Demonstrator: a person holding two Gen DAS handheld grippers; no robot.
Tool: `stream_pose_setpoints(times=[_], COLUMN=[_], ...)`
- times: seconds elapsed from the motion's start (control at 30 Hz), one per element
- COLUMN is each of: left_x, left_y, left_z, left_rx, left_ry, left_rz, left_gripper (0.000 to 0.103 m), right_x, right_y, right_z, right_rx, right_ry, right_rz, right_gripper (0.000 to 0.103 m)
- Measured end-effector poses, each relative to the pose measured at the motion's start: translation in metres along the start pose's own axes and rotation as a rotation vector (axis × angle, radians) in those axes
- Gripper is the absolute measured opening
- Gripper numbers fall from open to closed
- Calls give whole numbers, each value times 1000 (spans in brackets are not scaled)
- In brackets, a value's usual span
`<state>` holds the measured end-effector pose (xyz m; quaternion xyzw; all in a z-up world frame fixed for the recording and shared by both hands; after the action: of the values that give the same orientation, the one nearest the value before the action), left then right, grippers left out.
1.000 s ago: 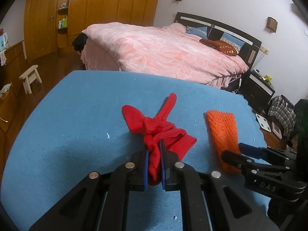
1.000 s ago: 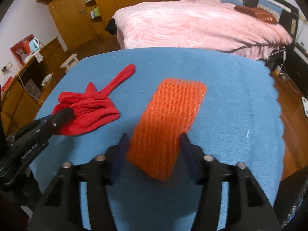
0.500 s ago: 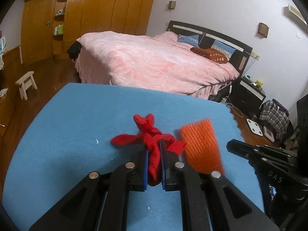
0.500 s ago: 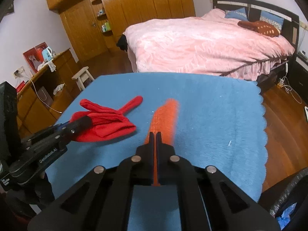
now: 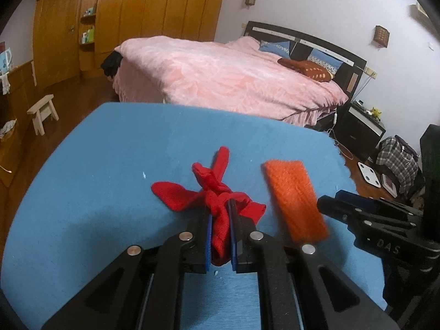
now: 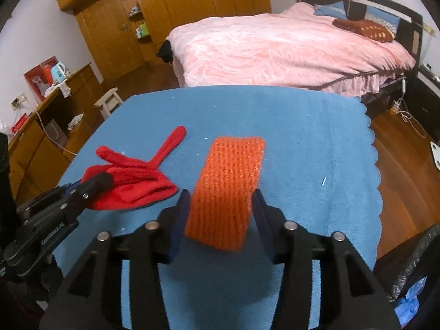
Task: Collect trash
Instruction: 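Grasp the orange mesh pad with the right tool while the left tool holds the gloves, then carry the gloves and mesh pad over the bin and open both tools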
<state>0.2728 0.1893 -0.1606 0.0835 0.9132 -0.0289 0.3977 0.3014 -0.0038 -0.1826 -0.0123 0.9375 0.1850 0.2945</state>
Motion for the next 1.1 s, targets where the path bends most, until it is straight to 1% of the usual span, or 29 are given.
stream_pose_setpoints(times=[0.13, 0.2, 0.23, 0.3, 0.37, 0.4, 0.57, 0.83, 1.0, 1.1], left_x=[3, 4, 3, 3, 2, 1, -4, -19, -31, -38], left_y=[4, 4, 4, 5, 4, 4, 1, -16, -35, -51], left_z=[2, 2, 2, 3, 1, 1, -6, -31, -50, -62], left_rx=[1, 2, 3, 2, 2, 2, -2, 4, 40, 63], left_ry=[2, 2, 1, -2, -5, -6, -20, -59, -90, -112], left_rz=[-2, -2, -1, 3, 5, 6, 6, 19, 36, 48], left_gripper=[10, 10, 10, 10, 10, 10, 10, 10, 10, 10], right_x=[2, 6, 9, 12, 13, 13, 5, -12, -16, -17], right_y=[-10, -10, -10, -8, -6, -5, -1, 1, -3, -12], right_z=[20, 27, 30, 30, 27, 24, 1, -58, -98, -124], right_rx=[19, 14, 11, -5, -13, -23, -48, -87, -91, -92], right_ry=[49, 74, 88, 90, 83, 83, 37, -72, -147, -182], right_rz=[29, 29, 29, 32, 20, 15, 5, -5, -19, -7], right_gripper=[47, 41, 35, 28, 12, 10, 10, 10, 10, 10])
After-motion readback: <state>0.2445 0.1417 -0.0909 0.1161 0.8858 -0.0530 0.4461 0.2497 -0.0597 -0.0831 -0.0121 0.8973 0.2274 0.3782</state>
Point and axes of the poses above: each gripper's, at about its wrist camera, not at the fingertips, and z roughly the way its jaws point, y to its left, x to its underside, the point moved 2 cm from there along z, roughly the way its jaws point, and after that the axes turned 15 degrees about z, right-handed, at the moved point
